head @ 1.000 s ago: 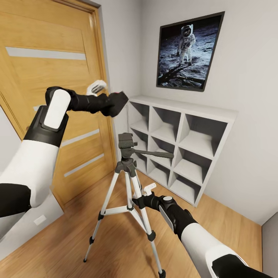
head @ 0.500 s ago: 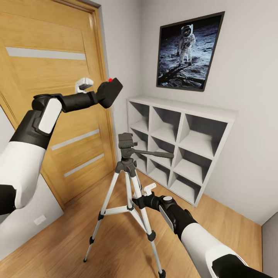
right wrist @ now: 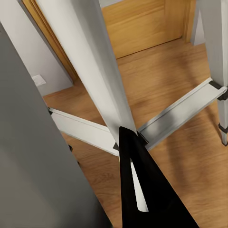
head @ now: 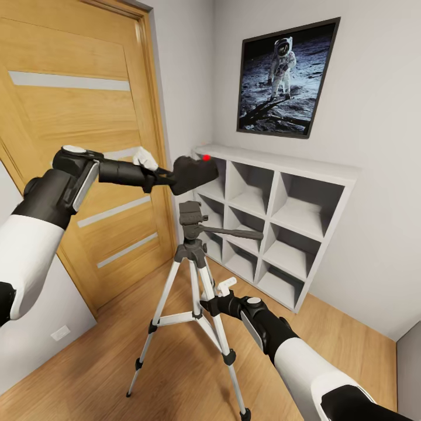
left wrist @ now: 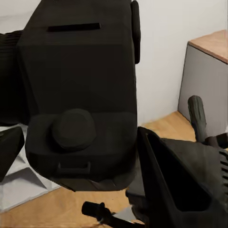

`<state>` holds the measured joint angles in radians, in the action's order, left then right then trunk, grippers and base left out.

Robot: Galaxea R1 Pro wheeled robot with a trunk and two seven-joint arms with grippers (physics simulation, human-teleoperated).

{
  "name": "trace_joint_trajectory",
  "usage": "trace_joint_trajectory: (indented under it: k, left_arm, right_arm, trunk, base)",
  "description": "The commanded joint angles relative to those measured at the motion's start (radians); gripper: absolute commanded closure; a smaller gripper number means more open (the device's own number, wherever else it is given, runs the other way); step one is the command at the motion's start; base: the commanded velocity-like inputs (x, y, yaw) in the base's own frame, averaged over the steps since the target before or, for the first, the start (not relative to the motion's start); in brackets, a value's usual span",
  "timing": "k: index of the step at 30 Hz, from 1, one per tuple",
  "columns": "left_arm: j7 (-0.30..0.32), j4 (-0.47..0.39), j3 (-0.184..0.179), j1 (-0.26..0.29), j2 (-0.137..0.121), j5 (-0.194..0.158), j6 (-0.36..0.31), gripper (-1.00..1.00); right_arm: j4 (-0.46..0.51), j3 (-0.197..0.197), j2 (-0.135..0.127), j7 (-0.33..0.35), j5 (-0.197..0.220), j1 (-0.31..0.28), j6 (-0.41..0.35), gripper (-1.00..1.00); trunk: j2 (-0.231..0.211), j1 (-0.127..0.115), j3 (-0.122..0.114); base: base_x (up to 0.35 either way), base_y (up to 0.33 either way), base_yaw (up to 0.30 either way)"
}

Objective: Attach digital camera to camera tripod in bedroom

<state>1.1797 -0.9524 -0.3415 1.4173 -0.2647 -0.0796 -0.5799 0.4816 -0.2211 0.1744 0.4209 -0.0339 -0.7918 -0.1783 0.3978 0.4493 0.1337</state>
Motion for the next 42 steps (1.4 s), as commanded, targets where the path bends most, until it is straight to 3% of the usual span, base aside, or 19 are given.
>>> trace_joint_trajectory:
  k: [1, 3, 5, 9, 12, 13, 14, 16, 18, 19, 20, 22, 24, 26, 30, 42]
  left_arm:
    - [0.015, 0.000, 0.003, 0.002, -0.001, 0.025, 0.021, 1.00]
    - [0.005, -0.001, 0.013, 0.002, -0.001, 0.058, 0.051, 1.00]
    - [-0.031, -0.002, 0.018, 0.002, -0.004, 0.069, 0.061, 1.00]
    - [-0.115, -0.001, 0.028, 0.002, -0.004, 0.073, 0.060, 1.00]
    - [-0.113, -0.002, 0.029, 0.002, -0.003, 0.068, 0.054, 1.00]
    - [-0.100, -0.005, 0.030, 0.002, -0.004, 0.067, 0.053, 1.00]
    - [-0.030, -0.006, 0.030, 0.002, -0.006, 0.066, 0.050, 1.00]
    - [0.046, -0.001, 0.036, 0.002, -0.008, 0.066, 0.050, 1.00]
    - [0.120, 0.015, 0.063, 0.002, -0.010, 0.066, 0.053, 1.00]
    - [0.155, 0.033, 0.080, 0.002, -0.011, 0.066, 0.059, 1.00]
    - [0.236, 0.103, 0.112, 0.002, -0.013, 0.073, 0.074, 1.00]
    - [0.296, 0.164, 0.124, 0.002, -0.012, 0.082, 0.102, 1.00]
    - [0.313, 0.174, 0.127, 0.002, -0.020, 0.085, 0.118, 1.00]
    - [0.324, 0.148, 0.128, 0.003, -0.045, 0.087, 0.123, 1.00]
    - [0.343, 0.122, 0.128, 0.003, -0.056, 0.084, 0.125, 1.00]
    - [0.351, 0.048, 0.128, 0.003, -0.059, 0.077, 0.101, 1.00]
  right_arm:
    - [0.002, 0.001, 0.000, 0.003, -0.002, 0.000, -0.006, 1.00]
    - [0.002, 0.001, 0.000, 0.002, -0.002, -0.001, -0.006, 1.00]
    - [0.002, 0.001, 0.000, 0.002, -0.002, -0.001, -0.006, 1.00]
    - [0.002, 0.001, 0.000, 0.002, -0.001, 0.000, -0.006, 1.00]
    - [0.002, 0.001, 0.000, 0.002, -0.002, -0.001, -0.006, 1.00]
    - [0.002, 0.001, 0.000, 0.002, -0.002, -0.001, -0.006, 1.00]
    - [0.002, 0.001, 0.000, 0.002, -0.004, -0.001, -0.006, 1.00]
    - [0.002, 0.001, 0.000, 0.002, -0.005, -0.001, -0.006, 1.00]
    - [0.002, 0.000, 0.000, 0.002, -0.006, 0.000, -0.006, 1.00]
    - [0.002, 0.001, 0.000, 0.002, -0.007, 0.000, -0.006, 1.00]
    - [0.002, 0.001, 0.000, 0.002, -0.006, 0.000, -0.006, 1.00]
    - [0.002, 0.001, 0.000, 0.002, -0.007, 0.000, -0.006, 1.00]
    - [0.002, 0.000, 0.000, 0.004, -0.008, -0.001, -0.006, 1.00]
    - [0.002, 0.000, 0.000, 0.005, -0.009, -0.001, -0.006, 1.00]
    - [0.002, 0.000, 0.000, 0.004, -0.009, 0.000, -0.006, 1.00]
    - [0.002, 0.000, 0.000, 0.004, -0.006, 0.000, -0.006, 1.00]
  trunk:
    - [0.002, 0.001, 0.002]
    - [0.002, 0.001, 0.002]
    - [0.002, 0.001, 0.002]
    - [0.002, 0.001, 0.002]
    - [0.002, 0.001, 0.002]
    - [0.002, 0.001, 0.002]
    - [0.002, 0.001, 0.002]
    - [0.002, 0.001, 0.002]
    - [0.002, 0.001, 0.002]
    - [0.002, 0.001, 0.002]
    - [0.002, 0.001, 0.002]
    - [0.002, 0.001, 0.002]
    - [0.002, 0.001, 0.002]
    - [0.002, 0.001, 0.002]
    - [0.002, 0.001, 0.002]
    - [0.002, 0.001, 0.002]
  base:
    - [0.000, 0.000, 0.000]
    - [0.000, 0.000, 0.000]
    - [0.000, 0.000, 0.000]
    - [0.000, 0.000, 0.000]
    - [0.000, 0.000, 0.000]
    - [0.000, 0.000, 0.000]
    - [0.000, 0.000, 0.000]
    - [0.000, 0.000, 0.000]
    - [0.000, 0.000, 0.000]
    - [0.000, 0.000, 0.000]
    - [0.000, 0.000, 0.000]
    - [0.000, 0.000, 0.000]
    - [0.000, 0.000, 0.000]
    - [0.000, 0.000, 0.000]
    - [0.000, 0.000, 0.000]
    - [0.000, 0.000, 0.000]
